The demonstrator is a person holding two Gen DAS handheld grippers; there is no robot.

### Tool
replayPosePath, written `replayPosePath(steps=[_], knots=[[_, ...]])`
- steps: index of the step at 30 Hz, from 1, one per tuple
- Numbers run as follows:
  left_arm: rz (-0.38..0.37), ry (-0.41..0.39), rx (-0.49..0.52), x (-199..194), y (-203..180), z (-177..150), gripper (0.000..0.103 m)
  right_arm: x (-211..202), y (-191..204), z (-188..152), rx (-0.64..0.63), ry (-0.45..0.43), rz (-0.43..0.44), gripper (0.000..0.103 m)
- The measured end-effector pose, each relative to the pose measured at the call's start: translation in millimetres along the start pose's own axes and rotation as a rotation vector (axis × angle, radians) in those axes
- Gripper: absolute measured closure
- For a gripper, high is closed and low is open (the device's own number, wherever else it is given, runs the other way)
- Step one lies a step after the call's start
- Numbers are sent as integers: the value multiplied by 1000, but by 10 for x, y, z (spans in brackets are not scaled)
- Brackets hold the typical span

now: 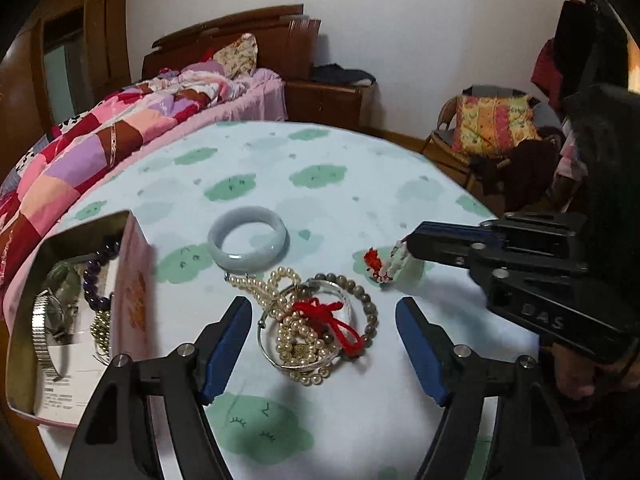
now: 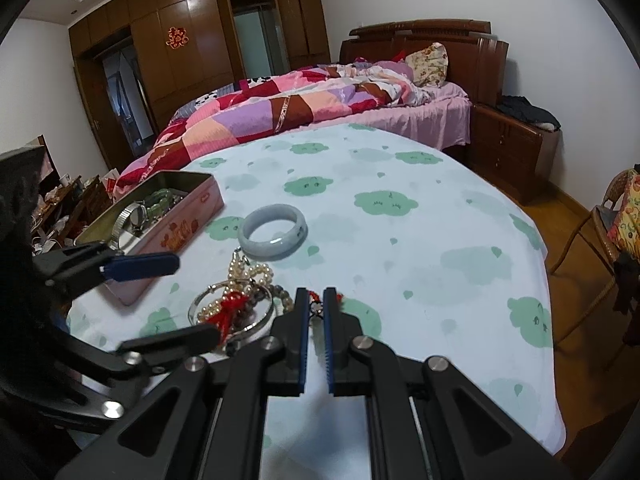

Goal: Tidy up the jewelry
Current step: 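Grasp the red tassel knot with the left tool while the right tool lifts the pendant, then carry both items over the tin and open both tools to drop them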

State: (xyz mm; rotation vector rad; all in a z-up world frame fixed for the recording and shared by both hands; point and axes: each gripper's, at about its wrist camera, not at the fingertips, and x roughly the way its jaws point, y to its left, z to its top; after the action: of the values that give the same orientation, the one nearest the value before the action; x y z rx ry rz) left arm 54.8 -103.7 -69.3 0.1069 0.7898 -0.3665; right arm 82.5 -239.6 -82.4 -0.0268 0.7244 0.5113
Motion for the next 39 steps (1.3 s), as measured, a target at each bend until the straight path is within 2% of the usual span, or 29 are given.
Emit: replayPosePath(steps=[2, 5, 6, 7, 8, 13, 20, 24, 39], knots=[[1, 18, -2, 78, 13, -8, 39, 16, -2, -22, 1, 6, 2, 94], [4, 52, -7, 177, 39, -31, 56, 26, 23, -40, -2, 8, 10, 94], [3, 56, -10, 186, 45, -38, 69, 26, 36, -43, -5, 7, 12, 94], [-2, 59, -11, 185, 51, -42, 91, 30, 45, -44, -6, 7, 14, 94], [-12, 64, -9, 178, 50, -43, 99, 30, 61, -48, -9, 7, 17, 94], [-31, 17, -2, -36, 65, 12, 100, 15, 90, -43, -12, 1, 21, 94], [-34, -114, -41, -548, 278, 242, 100, -97, 93, 32, -7, -40, 15, 94], [-23, -162, -56, -734, 407, 342, 100, -123, 123, 70, -11, -50, 20, 94], [101, -183, -136, -908, 1015, 275, 100, -166, 452, 378, -82, -95, 69, 94]])
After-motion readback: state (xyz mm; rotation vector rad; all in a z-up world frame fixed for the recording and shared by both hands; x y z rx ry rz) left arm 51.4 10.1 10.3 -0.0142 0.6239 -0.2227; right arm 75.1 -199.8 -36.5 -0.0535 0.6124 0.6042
